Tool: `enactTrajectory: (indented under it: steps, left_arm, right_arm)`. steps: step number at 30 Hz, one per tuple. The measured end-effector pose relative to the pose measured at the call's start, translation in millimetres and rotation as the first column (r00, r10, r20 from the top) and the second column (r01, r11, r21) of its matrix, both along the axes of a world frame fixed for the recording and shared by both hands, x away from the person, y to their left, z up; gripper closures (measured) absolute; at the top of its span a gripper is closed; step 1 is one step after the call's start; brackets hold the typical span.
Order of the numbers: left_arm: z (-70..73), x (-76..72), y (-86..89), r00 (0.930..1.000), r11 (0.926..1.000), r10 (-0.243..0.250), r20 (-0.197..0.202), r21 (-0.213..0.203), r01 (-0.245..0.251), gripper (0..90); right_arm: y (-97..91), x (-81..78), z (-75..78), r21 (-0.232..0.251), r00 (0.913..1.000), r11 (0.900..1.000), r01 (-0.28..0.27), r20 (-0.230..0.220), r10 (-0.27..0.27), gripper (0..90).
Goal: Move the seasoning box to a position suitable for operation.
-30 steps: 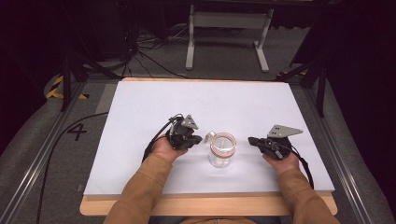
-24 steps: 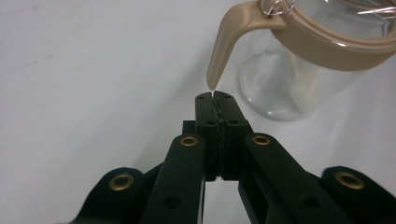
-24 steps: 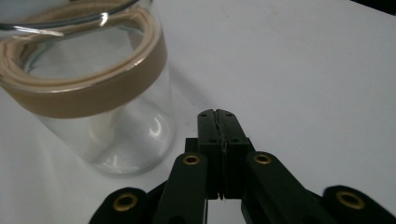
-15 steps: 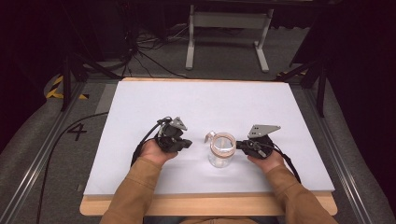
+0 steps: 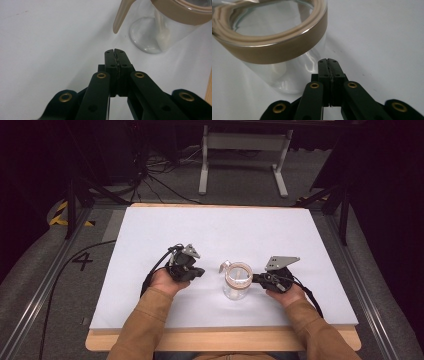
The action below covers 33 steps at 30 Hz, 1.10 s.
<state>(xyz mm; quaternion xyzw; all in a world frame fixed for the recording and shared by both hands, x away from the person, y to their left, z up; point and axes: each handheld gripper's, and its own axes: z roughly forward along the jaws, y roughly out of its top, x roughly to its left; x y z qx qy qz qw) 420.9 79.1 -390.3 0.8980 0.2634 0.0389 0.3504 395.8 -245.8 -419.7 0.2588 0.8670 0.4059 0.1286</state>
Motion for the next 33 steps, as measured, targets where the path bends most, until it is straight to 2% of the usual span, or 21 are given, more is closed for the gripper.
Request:
enactTrajectory:
  steps: [3,4,5,8,13,14,21,24,27,33]
  left_arm:
    - [-0.3,2.1,-2.4,1.0,1.0,-0.01,-0.001,0.002,0.01,89.8]
    - [0.3,2.7,-3.5,0.9999,1.0,-0.005,-0.013,0.005,0.005,89.9]
    - [-0.4,3.6,-3.9,1.0,1.0,-0.006,-0.005,0.001,0.006,89.9]
    - [-0.3,5.6,-5.4,0.9998,1.0,-0.008,-0.02,0.005,0.008,89.9]
    - [-1.7,10.0,-7.4,0.9982,0.9997,0.006,-0.06,-0.023,-0.007,89.8]
    - [-0.9,10.6,-7.0,0.998,0.9999,0.005,-0.064,-0.013,-0.006,89.8]
    - [0.9,13.1,-4.5,0.9973,0.9996,0.008,-0.073,-0.027,-0.01,89.7]
    - [1.7,15.0,-1.0,0.9962,0.9968,0.03,-0.082,-0.072,-0.036,89.5]
    - [2.9,14.5,0.3,0.9958,0.9968,0.036,-0.084,-0.068,-0.042,89.5]
    - [4.3,13.8,2.5,0.9976,0.9966,0.031,-0.062,-0.074,-0.036,89.6]
  right_arm:
    - [1.5,-4.8,0.0,-0.003,1.0,1.0,-0.007,0.0,0.007,90.0]
    - [1.8,-6.3,0.3,-0.006,1.0,0.9999,-0.01,-0.001,0.01,90.0]
    - [2.8,-8.3,0.3,-0.007,0.9999,0.9999,-0.014,-0.001,0.014,90.0]
    - [5.2,-13.4,0.3,-0.012,0.9996,0.9995,-0.028,-0.002,0.028,90.0]
    - [10.0,-20.9,0.2,-0.023,0.999,0.9987,-0.045,-0.002,0.045,90.0]
    - [10.9,-22.0,0.1,-0.023,0.9989,0.9986,-0.048,-0.003,0.047,90.0]
    - [20.8,-30.2,-0.5,-0.035,0.9966,0.996,-0.082,-0.003,0.082,89.9]
    - [24.3,-32.4,-0.9,-0.036,0.9956,0.9949,-0.094,0.0,0.094,89.9]
    - [27.1,-33.7,-1.1,-0.035,0.9943,0.9937,-0.107,0.002,0.107,89.9]
    - [35.6,-37.9,-2.5,-0.057,0.9911,0.9895,-0.133,0.002,0.133,89.8]
